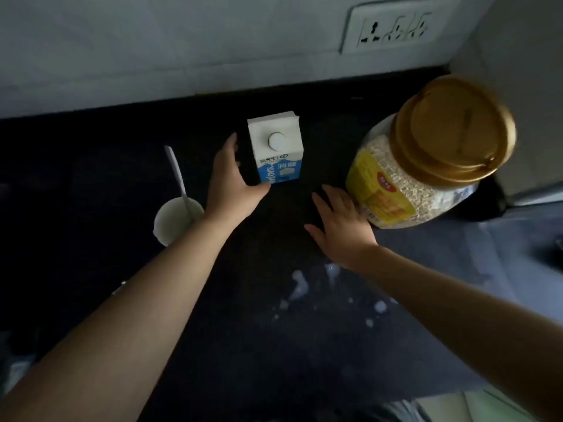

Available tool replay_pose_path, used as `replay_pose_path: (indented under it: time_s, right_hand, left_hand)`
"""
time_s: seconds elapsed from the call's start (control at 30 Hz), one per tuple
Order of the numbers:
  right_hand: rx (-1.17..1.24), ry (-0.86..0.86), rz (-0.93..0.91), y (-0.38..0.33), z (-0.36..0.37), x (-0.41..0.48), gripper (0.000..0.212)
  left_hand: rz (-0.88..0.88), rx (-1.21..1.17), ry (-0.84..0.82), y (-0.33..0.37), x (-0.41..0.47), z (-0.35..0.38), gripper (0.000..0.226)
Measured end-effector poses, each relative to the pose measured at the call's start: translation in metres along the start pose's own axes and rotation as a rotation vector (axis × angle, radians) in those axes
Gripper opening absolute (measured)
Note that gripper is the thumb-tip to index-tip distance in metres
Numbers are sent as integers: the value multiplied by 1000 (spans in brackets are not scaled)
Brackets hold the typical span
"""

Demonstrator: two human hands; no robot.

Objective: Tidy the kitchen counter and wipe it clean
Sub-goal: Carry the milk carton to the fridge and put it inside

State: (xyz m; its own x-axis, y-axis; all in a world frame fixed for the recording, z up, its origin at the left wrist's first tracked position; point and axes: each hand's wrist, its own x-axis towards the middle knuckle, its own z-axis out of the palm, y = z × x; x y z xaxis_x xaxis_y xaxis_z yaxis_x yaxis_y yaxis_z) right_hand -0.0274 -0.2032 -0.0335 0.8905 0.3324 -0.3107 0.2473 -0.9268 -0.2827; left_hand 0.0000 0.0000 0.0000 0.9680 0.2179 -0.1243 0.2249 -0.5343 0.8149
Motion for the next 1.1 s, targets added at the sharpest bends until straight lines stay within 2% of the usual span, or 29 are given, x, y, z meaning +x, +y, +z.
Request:
replay_pose_path:
  time_s: [0.1,0.23,0.43,0.57,0.73,0.9,0.97,1.1]
  right_hand:
    - [-40,55,2,5,5,2,65]
    - [-64,74,-21,6,12,1,64]
    - [-40,66,-15,7,12,1,64]
    - [-30,64,-11,8,12,1,64]
    - [0,63,-21,8,13,1,64]
    - [25,-10,-12,6,-5,-3,60]
    - [103,-28,-34,5,-18,-10,59]
    - [309,-21,-114,12,-47,-46,55]
  left_hand:
    - [134,4,-26,-3,13,8,82]
    - [134,-16,-3,-10,21,15,70]
    - [112,-85,-52,-5,44,15,107]
    - [162,-102,-117,0,47,14,86]
    - [282,-79,-15,-7,27,9,72]
    - [282,-6,-32,-4,5,-1,75]
    - [269,17,-15,0,-8,-7,77]
    - [118,-117,-38,12,-56,-15,74]
